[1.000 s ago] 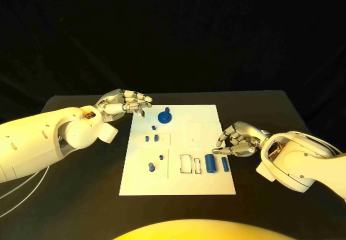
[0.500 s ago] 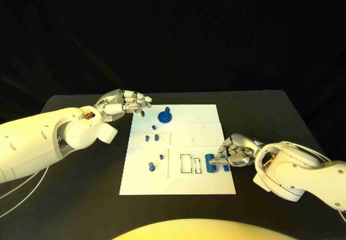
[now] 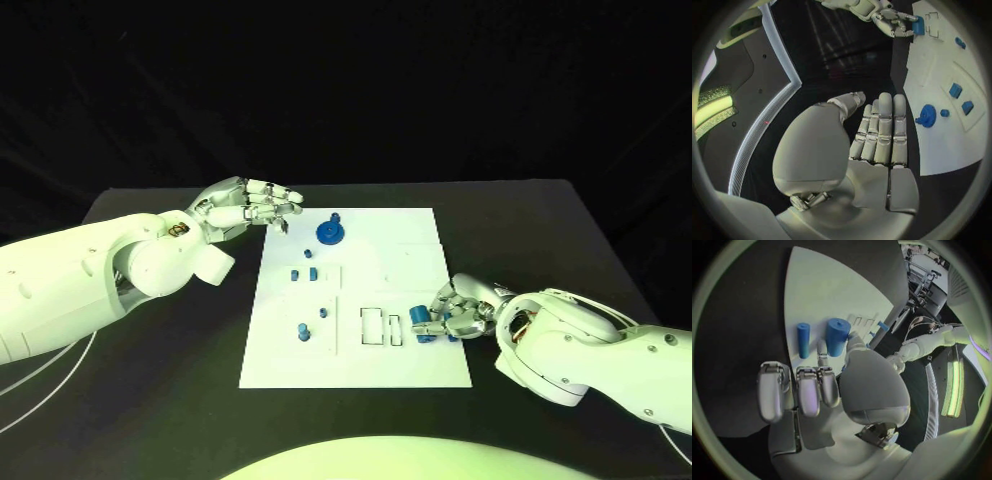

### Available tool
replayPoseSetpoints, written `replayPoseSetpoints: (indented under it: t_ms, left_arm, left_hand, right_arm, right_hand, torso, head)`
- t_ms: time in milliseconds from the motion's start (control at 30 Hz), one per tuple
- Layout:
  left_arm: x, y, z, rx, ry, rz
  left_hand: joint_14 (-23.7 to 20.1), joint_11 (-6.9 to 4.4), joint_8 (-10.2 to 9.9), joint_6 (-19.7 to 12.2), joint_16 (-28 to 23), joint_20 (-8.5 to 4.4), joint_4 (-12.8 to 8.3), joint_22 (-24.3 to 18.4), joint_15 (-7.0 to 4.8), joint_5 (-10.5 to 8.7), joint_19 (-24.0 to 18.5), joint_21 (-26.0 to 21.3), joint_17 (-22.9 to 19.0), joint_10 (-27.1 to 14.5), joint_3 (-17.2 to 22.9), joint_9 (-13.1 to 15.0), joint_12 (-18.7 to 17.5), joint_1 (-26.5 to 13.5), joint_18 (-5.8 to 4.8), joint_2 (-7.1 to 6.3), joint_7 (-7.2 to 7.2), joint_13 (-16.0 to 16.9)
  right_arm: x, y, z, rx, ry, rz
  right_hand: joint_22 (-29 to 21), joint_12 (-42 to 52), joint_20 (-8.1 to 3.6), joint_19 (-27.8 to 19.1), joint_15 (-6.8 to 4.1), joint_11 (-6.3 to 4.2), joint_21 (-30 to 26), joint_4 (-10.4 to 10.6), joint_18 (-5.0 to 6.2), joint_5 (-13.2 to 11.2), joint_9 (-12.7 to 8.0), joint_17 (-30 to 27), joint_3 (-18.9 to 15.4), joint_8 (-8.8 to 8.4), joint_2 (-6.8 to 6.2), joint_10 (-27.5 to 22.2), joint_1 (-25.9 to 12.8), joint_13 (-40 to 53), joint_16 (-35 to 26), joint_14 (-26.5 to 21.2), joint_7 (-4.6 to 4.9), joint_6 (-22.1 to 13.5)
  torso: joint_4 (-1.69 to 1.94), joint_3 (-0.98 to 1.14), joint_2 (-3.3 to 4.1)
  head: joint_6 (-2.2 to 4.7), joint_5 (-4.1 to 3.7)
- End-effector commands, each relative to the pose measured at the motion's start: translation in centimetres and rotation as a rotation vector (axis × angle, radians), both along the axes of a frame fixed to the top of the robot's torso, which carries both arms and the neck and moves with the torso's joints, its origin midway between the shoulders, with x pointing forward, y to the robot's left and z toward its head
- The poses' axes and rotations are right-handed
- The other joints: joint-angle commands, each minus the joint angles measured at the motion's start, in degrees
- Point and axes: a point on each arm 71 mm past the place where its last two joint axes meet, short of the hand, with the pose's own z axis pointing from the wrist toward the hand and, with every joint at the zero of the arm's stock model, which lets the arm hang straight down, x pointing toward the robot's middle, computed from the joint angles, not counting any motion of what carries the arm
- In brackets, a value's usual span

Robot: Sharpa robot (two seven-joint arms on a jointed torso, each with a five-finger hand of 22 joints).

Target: Assemble the parts on the task board

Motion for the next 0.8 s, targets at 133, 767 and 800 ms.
replayPoseSetpoints:
  t_ms: [133, 767, 800]
  left_arm:
    - [-0.1, -0.1, 0.1, -0.016, 0.002, -0.012]
    - [0.0, -0.1, 0.0, -0.013, 0.008, -0.014]
    - [0.0, -0.1, 0.0, -0.013, 0.008, -0.014]
  left_hand:
    - [-0.3, -0.04, 0.2, -0.5, -0.3, 0.23, 0.2, -0.1, 0.14, 0.08, 0.0, -0.3, -0.1, -0.4, -0.2, 0.0, 0.4, -0.7, 0.74, 0.13, 0.13, 0.0]
    - [-0.3, -0.04, 0.2, -0.5, -0.3, 0.24, 0.2, -0.1, 0.14, 0.09, 0.0, -0.4, -0.1, -0.4, -0.2, 0.0, 0.4, -0.7, 0.75, 0.13, 0.13, 0.0]
    - [-0.3, -0.04, 0.2, -0.5, -0.3, 0.24, 0.2, -0.1, 0.14, 0.09, 0.0, -0.4, -0.1, -0.4, -0.2, 0.0, 0.4, -0.7, 0.75, 0.13, 0.13, 0.0]
  right_arm:
    - [-0.2, 0.6, -1.2, -0.101, 0.032, 0.039]
    - [-0.2, 1.0, 0.2, 0.080, -0.020, -0.065]
    - [-0.1, 1.1, 0.4, 0.092, -0.019, -0.064]
  right_hand:
    - [13.3, -0.4, -0.45, 4.4, -0.66, -0.57, 0.8, -0.1, -1.22, -0.6, 0.2, 7.2, -0.9, 0.73, -0.03, 3.2, -1.8, 10.6, 0.3, 4.6, -0.66, 0.4]
    - [13.8, 0.3, -1.53, 4.9, -1.92, -2.09, 3.0, -0.3, -1.61, 8.5, 1.0, 9.5, 4.8, 3.82, 3.63, 4.1, 8.5, 11.9, 0.9, 5.0, -2.34, 2.3]
    - [13.8, 0.3, -1.57, 4.9, -1.96, -2.14, 3.0, -0.3, -1.61, 8.7, 1.0, 9.6, 5.1, 3.85, 3.81, 4.1, 8.5, 11.9, 0.9, 5.0, -2.38, 2.3]
  torso:
    - [0.11, 0.03, -0.02]
    - [0.20, -0.08, -0.15]
    - [0.17, -0.08, -0.16]
  head:
    - [-0.11, -0.10]
    - [-0.06, -0.17]
    - [-0.07, -0.17]
